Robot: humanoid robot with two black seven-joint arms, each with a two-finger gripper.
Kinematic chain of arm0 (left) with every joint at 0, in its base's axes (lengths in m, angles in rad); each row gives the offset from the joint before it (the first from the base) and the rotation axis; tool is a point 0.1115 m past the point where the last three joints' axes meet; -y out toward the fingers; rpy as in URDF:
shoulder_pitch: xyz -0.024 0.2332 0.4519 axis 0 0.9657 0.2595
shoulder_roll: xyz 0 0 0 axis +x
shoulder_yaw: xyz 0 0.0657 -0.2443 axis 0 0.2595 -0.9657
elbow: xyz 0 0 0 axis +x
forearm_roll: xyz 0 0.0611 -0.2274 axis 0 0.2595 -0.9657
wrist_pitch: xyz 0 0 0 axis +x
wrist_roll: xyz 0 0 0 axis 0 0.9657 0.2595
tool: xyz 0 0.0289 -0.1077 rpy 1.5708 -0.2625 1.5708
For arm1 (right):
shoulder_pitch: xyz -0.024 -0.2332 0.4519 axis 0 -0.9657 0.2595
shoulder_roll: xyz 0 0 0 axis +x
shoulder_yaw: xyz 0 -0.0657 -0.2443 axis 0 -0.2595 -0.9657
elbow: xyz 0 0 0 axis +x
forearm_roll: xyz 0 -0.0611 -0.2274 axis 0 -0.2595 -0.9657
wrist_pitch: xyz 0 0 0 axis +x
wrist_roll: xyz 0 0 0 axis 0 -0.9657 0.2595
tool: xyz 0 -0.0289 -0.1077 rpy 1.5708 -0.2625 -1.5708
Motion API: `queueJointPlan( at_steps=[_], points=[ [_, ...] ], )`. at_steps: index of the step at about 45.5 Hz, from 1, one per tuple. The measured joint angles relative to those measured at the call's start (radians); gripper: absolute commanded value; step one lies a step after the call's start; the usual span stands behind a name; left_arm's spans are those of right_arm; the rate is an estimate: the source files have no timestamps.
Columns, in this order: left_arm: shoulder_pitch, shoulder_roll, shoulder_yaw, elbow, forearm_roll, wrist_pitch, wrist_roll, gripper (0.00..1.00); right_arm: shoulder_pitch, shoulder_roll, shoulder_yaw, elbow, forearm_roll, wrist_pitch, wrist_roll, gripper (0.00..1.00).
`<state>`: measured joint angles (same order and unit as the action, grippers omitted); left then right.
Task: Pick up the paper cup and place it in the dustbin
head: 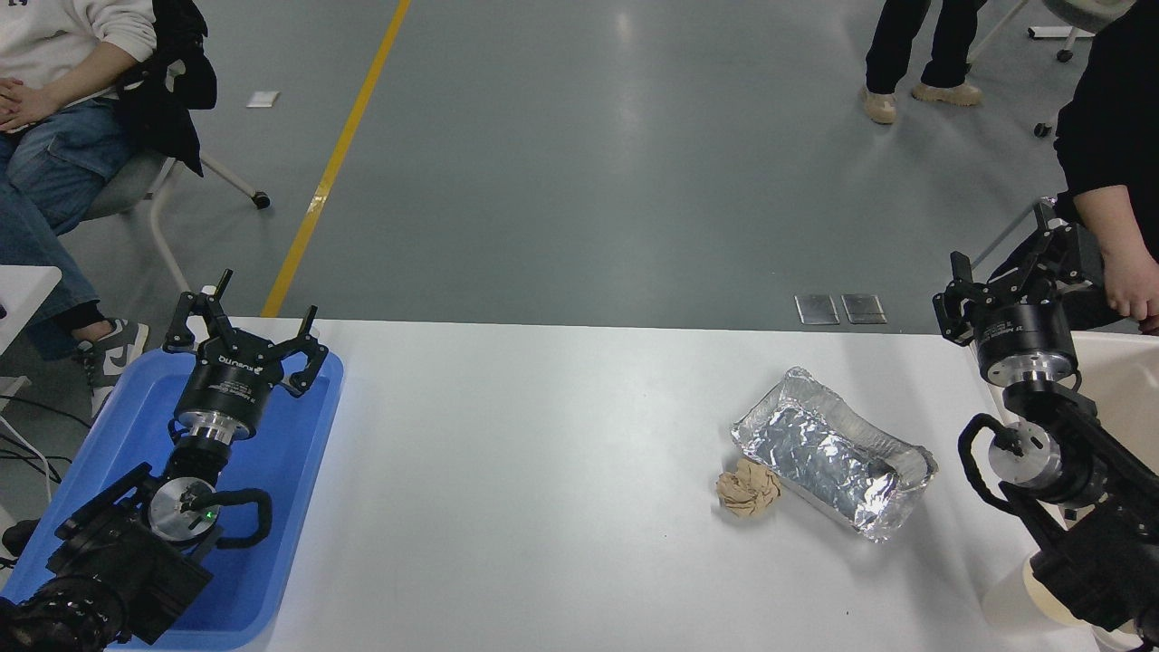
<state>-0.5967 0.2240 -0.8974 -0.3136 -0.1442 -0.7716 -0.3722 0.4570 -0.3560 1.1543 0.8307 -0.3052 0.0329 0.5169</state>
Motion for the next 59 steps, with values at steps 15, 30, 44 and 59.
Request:
queueJointPlan(
  at_steps=[15, 30, 44, 59],
  points=[
    [0.0, 0.0, -0.001, 0.0, 0.0, 0.0, 0.002, 1.0, 0.01, -0.001, -0.022, -0.001, 0.0, -0.004, 0.0, 1.0],
    [0.0, 0.0, -0.001, 0.0, 0.0, 0.0, 0.001, 1.0, 0.021, 0.006, -0.029, -0.002, 0.0, -0.007, 0.0, 1.0],
    [0.0, 0.0, -0.001, 0.0, 0.0, 0.0, 0.001, 1.0, 0.056, 0.016, -0.057, -0.014, 0.0, -0.008, 0.0, 1.0],
    [0.0, 0.0, 0.0, 0.0, 0.0, 0.0, 0.001, 1.0, 0.069, 0.019, -0.074, -0.019, 0.0, -0.008, 0.0, 1.0]
  ],
)
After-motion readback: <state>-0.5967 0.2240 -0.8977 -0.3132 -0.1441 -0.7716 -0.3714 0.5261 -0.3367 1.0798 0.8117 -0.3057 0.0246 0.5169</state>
